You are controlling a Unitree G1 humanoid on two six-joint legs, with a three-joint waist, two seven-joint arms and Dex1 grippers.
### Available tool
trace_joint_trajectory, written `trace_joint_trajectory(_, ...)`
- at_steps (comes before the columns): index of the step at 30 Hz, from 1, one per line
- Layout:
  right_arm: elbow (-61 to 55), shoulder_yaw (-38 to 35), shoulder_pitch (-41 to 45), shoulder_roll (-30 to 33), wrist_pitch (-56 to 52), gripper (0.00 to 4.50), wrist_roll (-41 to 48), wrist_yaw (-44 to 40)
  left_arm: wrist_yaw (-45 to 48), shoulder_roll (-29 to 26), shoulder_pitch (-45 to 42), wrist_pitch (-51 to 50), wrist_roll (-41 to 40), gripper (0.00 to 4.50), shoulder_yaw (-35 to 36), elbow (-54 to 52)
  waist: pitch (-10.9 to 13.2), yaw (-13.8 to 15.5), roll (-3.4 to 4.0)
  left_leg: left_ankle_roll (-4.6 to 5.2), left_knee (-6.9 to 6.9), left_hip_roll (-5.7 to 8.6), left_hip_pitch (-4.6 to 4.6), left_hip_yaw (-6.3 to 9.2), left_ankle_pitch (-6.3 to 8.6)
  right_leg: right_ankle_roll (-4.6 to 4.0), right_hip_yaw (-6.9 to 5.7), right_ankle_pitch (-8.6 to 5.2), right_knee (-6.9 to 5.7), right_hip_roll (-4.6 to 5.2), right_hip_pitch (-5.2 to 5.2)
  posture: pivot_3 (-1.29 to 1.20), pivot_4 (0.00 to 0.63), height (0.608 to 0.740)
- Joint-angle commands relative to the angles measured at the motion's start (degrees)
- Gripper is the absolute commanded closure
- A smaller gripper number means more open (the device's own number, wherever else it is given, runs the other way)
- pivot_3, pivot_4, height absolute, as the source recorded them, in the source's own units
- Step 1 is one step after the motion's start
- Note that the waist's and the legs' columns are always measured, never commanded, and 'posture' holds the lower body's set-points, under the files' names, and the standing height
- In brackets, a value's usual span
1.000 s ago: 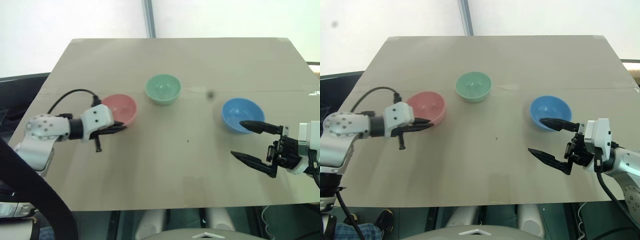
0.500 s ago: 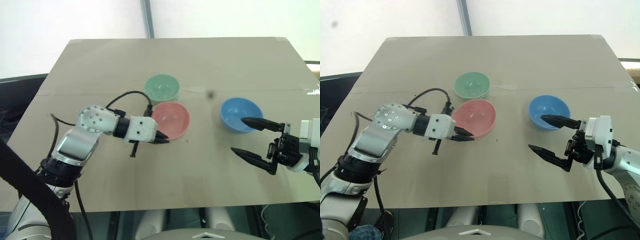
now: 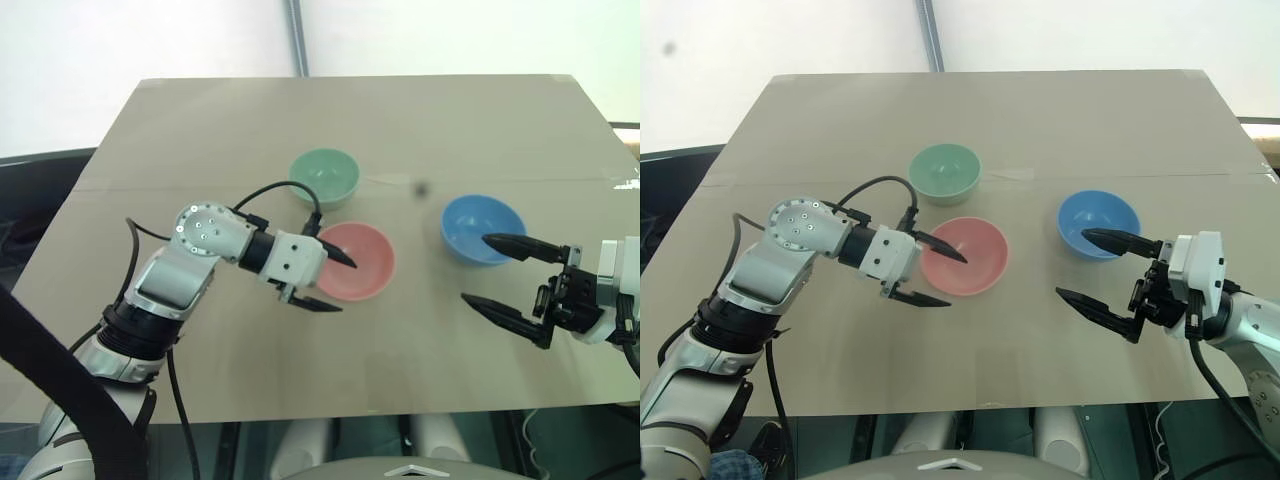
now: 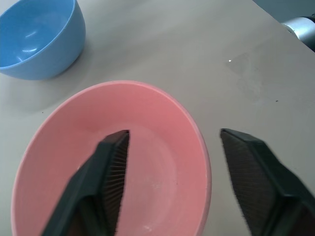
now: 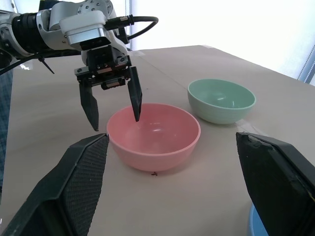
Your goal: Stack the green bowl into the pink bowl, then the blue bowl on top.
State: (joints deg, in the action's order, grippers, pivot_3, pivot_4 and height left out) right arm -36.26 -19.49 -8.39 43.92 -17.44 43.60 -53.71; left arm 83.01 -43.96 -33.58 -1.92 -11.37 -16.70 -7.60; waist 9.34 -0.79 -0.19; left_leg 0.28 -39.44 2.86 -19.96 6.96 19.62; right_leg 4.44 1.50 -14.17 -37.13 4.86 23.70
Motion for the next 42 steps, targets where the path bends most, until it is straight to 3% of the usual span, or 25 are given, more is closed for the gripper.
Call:
trace_joint_trajectory(1,-2.1,-0.7,0.5,-0.2,0.7,0.0,0.5,0.2,0.3,-0.5,-0.4,1.7,-0.1,0.05,0.9,-0.3,0.0,0.0,0.0,0.0,-0.01,0.0,0.0,0.0,0.0,0.0,0.0,0.0,-0.01,0.0,0.0,0.0,0.15,0.74)
trace_joint_trajectory(10,-0.7,-0.2,1.3,0.1,0.9,0.0,0.3,-0.5,0.1,-2.6,-1.8,-3.9,-4.3,0.05,5.3,-0.1,0.0,0.0,0.0,0.0,-0.01,0.0,0.0,0.0,0.0,0.0,0.0,0.0,-0.02,0.0,0.0,0.0,0.15,0.74)
trace_joint_trajectory(19,-0.2,-0.1,1.7,-0.2,0.8,0.0,0.2,-1.0,-5.8,-5.1,-5.4,-11.6,-5.8,0.05,13.7,10.0,0.0,-0.1,-0.02,0.0,-0.05,0.01,0.06,-0.01,0.0,0.0,0.02,-0.01,-0.13,-0.01,0.0,0.0,0.15,0.74)
trace_joint_trajectory(26,1.5,0.2,3.1,0.1,1.2,0.0,-0.2,-2.2,-10.6,-6.6,-3.9,-2.9,0.0,0.05,14.8,21.1,0.0,-0.1,-0.02,-0.01,-0.06,0.0,0.07,0.01,0.0,0.0,0.01,-0.01,-0.18,-0.02,0.02,0.0,0.15,0.74)
trace_joint_trajectory(42,3.6,1.0,6.0,0.1,1.1,0.0,-0.7,-3.8,-17.3,2.0,-16.3,27.4,16.0,0.05,5.6,46.9,0.0,0.0,-0.05,0.0,-0.16,0.07,0.01,0.0,-0.01,0.0,-0.02,0.0,-0.23,0.02,0.02,0.0,0.15,0.74)
